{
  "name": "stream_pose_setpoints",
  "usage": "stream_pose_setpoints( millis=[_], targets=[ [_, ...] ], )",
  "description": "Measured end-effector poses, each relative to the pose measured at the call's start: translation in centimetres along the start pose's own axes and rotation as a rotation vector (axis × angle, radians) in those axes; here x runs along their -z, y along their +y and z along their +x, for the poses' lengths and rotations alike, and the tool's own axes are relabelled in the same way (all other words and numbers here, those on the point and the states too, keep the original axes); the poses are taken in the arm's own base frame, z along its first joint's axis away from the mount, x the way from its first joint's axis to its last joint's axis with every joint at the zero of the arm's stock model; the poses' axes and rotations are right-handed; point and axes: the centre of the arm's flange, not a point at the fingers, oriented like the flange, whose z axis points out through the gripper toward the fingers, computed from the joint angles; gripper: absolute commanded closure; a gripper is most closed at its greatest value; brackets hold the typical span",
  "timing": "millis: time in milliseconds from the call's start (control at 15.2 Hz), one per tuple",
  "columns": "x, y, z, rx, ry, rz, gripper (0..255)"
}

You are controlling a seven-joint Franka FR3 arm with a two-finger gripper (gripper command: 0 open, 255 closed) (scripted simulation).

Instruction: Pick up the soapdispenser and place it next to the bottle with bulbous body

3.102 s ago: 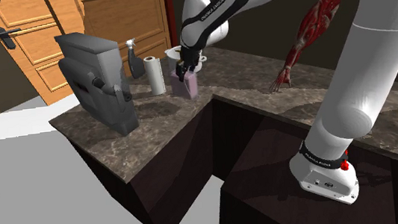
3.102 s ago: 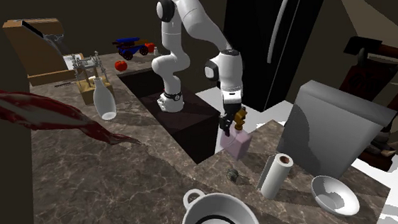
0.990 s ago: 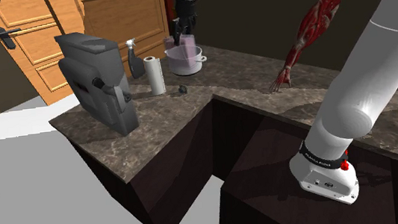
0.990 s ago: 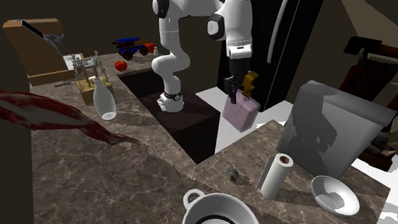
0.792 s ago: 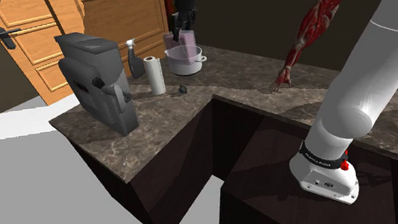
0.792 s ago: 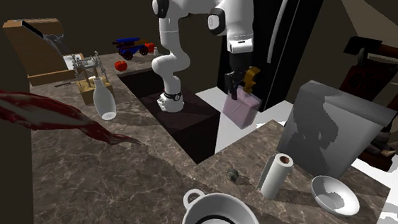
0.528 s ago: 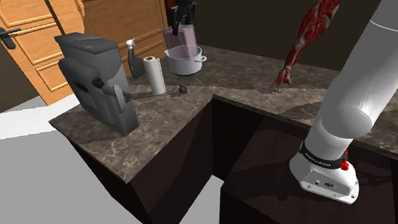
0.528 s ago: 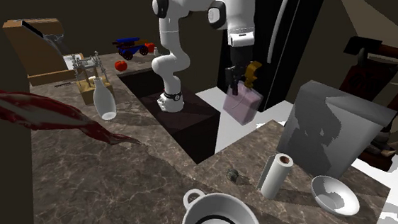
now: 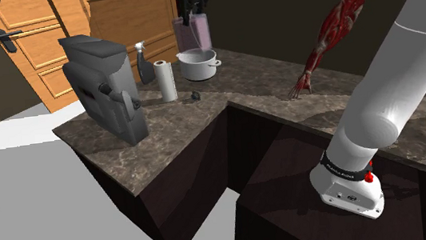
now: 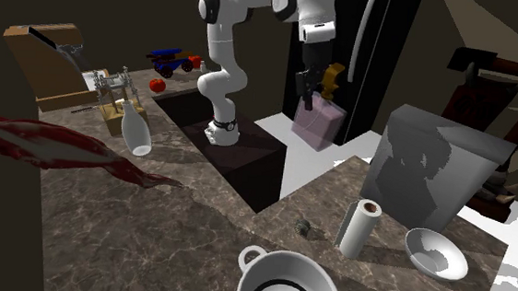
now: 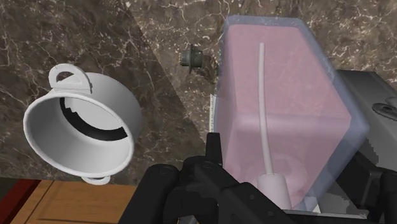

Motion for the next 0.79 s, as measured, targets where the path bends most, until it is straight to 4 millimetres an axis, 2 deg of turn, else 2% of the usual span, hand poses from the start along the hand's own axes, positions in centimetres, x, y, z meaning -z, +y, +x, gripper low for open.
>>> stream_pose_setpoints(
  millis=[132, 264, 792],
  targets=[
    [0.9, 0.0, 0.2, 0.000, 0.000, 0.000, 255],
    [1.5, 0.5, -1.1, 0.000, -0.001, 0.000, 255],
    [4.2, 3.6, -10.5, -0.001, 0.000, -0.001, 255]
  ],
)
